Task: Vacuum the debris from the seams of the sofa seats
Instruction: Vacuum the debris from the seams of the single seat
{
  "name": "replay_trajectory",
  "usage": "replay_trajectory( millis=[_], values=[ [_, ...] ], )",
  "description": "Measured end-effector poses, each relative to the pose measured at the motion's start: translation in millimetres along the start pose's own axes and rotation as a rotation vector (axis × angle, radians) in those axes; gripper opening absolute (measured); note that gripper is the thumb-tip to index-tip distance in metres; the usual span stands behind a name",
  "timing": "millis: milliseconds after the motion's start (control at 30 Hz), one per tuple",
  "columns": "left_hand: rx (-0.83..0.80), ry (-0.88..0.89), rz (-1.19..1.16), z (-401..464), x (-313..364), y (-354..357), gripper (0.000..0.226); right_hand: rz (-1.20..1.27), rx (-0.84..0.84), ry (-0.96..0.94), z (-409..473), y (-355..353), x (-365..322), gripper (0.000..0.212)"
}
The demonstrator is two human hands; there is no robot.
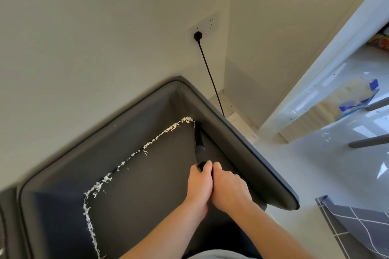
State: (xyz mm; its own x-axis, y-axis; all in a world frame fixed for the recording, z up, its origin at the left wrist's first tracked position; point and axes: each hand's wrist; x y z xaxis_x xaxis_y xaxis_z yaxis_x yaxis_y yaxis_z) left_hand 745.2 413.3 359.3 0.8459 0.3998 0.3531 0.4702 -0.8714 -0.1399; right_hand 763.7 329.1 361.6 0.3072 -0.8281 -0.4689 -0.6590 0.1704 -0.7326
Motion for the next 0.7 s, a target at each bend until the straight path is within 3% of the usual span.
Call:
replay_trajectory(
  millis=[300,533,700],
  values=[
    [0.010,-0.012,0.089,15.1,15.2,4.6,0.033,0.045,-0.047,0.048,33.3,5.8,7.0,0.045],
    [-0.073,0.023,0.151,9.3,20.3,29.0,0.037,0.294,-0.048,0.201,37.4,-13.7,41.5,0.031],
    [-0.034,0.043,0.084,-2.0,17.1,31.9,0.022,0.136,-0.065,0.125,31.3,-18.7,33.1,0.039]
  ],
)
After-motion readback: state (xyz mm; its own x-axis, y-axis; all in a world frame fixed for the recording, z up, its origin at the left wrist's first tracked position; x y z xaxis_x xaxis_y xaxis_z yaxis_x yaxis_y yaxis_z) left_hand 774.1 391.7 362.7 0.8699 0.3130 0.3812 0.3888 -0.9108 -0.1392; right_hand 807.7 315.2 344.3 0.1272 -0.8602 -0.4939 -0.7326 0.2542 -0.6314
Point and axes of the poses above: each hand's wrist, its own z-axis towards the middle knuckle, its own y-axis out of the palm, x = y × z, and after that the axes turned 11 degrees about -y, right-handed
